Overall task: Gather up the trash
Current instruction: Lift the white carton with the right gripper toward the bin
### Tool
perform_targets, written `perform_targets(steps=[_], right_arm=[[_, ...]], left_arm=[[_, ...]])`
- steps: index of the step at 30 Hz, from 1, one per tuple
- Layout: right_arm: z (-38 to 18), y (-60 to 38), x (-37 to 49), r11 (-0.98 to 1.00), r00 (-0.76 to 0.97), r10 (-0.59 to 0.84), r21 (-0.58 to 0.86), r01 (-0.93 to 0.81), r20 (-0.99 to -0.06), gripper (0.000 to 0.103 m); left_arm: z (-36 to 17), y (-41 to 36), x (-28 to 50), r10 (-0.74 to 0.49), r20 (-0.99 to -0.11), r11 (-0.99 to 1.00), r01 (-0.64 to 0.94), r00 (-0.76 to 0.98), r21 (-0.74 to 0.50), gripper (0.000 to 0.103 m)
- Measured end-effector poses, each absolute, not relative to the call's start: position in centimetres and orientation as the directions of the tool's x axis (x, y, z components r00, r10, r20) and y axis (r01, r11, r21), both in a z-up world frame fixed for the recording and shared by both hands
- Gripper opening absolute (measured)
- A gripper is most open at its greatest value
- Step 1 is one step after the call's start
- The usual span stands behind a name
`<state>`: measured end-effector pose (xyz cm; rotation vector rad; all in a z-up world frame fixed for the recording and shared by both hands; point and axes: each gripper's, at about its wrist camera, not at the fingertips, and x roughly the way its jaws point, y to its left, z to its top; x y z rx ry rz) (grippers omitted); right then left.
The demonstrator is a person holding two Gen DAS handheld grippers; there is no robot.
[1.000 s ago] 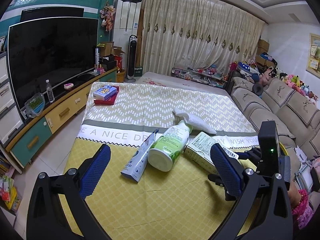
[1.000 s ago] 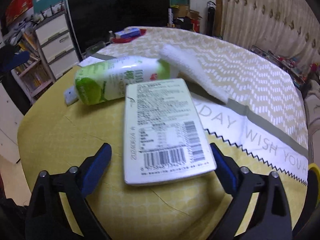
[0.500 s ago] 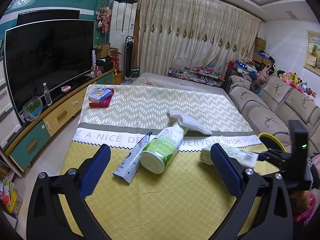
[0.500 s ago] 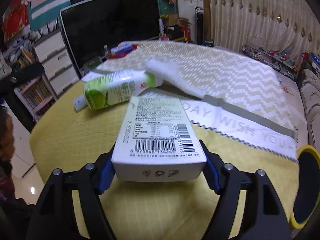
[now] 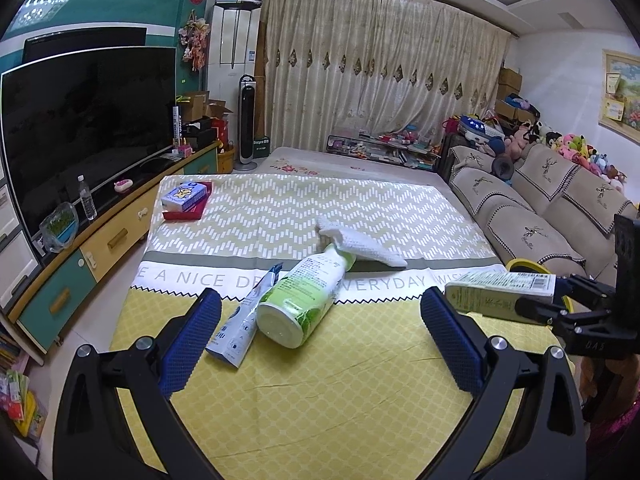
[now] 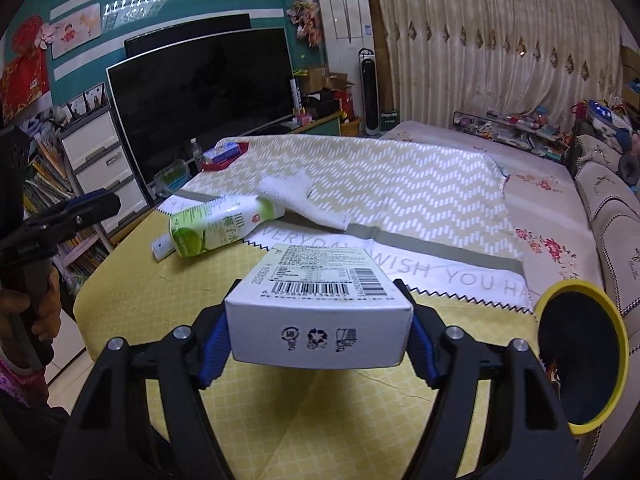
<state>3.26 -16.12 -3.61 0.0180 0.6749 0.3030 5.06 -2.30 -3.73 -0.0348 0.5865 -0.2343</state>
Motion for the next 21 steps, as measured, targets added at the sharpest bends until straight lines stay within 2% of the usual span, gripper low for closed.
perform_targets(steps=[4, 9, 15, 21], right_arm=[[-3.0, -18.0, 2.9, 0.971, 0.767, 0.236, 0.106, -0.216, -0.597, 0.068], [-2.8, -24.3, 2.6, 0.994, 0.807, 0.070, 0.105, -0.010, -0.586, 0.068], [-5.1, -34.1, 2.6, 0.947, 0.752, -0.159, 0.117, 0.299, -0.640, 0.068], [-8.6, -39.1, 4.2, 0.897, 0.662, -0.248, 0.089, 0.432, -0.707, 0.069]], left_arm=[[-3.6, -2.5, 5.1, -0.232, -0.543, 0.972, 0.214, 0.807, -0.097, 0.098], [-3.9, -2.8, 5.2, -0.239, -0.552, 0.970, 0.222, 0.799, -0.098, 0.098], [-4.0, -3.5, 5.9, -0.241, -0.560, 0.969, 0.232, 0.793, -0.089, 0.098], [-4.4, -4.5, 6.7, -0.252, -0.572, 0.965, 0.250, 0.781, -0.083, 0.098]])
